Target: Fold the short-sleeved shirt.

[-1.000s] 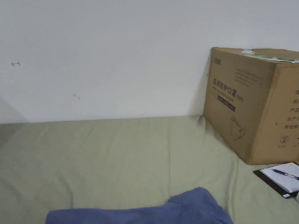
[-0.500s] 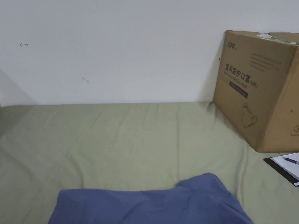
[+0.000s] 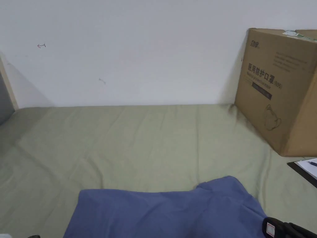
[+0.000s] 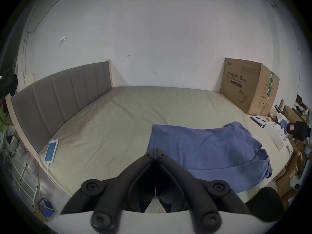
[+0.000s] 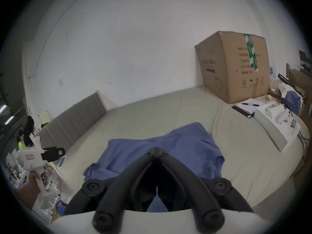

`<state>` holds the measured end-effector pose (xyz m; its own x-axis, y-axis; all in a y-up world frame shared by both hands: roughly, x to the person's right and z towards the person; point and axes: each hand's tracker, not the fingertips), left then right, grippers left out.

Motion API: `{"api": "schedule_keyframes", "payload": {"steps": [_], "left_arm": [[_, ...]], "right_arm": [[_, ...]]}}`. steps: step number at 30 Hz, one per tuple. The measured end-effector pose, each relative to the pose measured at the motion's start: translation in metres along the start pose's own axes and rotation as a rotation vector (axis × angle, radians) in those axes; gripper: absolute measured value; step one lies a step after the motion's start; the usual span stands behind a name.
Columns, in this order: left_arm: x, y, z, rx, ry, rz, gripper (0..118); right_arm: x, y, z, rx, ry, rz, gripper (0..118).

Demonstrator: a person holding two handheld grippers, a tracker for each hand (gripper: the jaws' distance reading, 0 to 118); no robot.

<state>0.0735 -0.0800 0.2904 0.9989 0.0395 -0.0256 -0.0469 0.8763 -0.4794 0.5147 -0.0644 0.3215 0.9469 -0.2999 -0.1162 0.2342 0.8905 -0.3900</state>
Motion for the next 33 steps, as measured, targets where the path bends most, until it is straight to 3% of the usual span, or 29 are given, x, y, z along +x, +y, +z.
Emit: {"api": "schedule_keyframes", "payload": {"steps": [6,9,11,12,13,14,15,16,19,22,26,29,31,32,33], "left_arm": [[-0.018,0.09,-0.079,-0.104,-0.04,0.074,0],[-0.03,0.131,-0.162,-0.284,-0.058,0.126,0],[-0.037,0.142,-0.231,-0.47,-0.146,0.104,0],[-0.034,0.138,-0.255,-0.522,-0.154,0.078,6],[-0.033,0.134,-0.275,-0.557,-0.16,0.054,23],[-0.033,0.132,-0.297,-0.58,-0.168,0.037,53],[-0.033,0.13,-0.313,-0.586,-0.165,0.029,98],[-0.03,0.126,-0.333,-0.599,-0.156,0.013,118],[-0.023,0.112,-0.375,-0.546,-0.109,-0.078,115],[-0.018,0.092,-0.407,-0.62,-0.101,-0.14,115],[-0.012,0.069,-0.431,-0.764,-0.178,-0.12,115],[-0.01,0.056,-0.429,-0.754,-0.137,-0.142,111],[-0.008,0.057,-0.42,-0.7,-0.136,-0.15,101],[-0.007,0.058,-0.414,-0.686,-0.125,-0.157,92],[-0.006,0.059,-0.407,-0.668,-0.123,-0.165,73]], "right_arm": [[-0.014,0.015,-0.014,-0.028,0.015,0.046,0],[-0.021,0.016,-0.027,-0.059,0.034,0.085,0],[-0.026,0.017,-0.04,-0.084,0.046,0.098,0],[-0.028,0.016,-0.046,-0.098,0.056,0.099,0],[-0.029,0.016,-0.052,-0.11,0.063,0.097,0],[-0.03,0.015,-0.059,-0.125,0.068,0.094,0],[-0.031,0.014,-0.066,-0.143,0.07,0.09,0],[-0.011,-0.002,-0.076,-0.163,0.076,0.084,0],[-0.008,-0.005,-0.098,-0.206,0.084,0.089,0],[0.0,-0.013,-0.119,-0.24,0.086,0.099,0],[0.006,-0.022,-0.138,-0.274,0.088,0.103,0],[0.007,-0.028,-0.142,-0.292,0.089,0.093,0],[0.008,-0.029,-0.14,-0.295,0.094,0.086,0],[0.006,-0.03,-0.139,-0.295,0.093,0.087,0],[0.006,-0.03,-0.136,-0.292,0.092,0.089,0]]}}
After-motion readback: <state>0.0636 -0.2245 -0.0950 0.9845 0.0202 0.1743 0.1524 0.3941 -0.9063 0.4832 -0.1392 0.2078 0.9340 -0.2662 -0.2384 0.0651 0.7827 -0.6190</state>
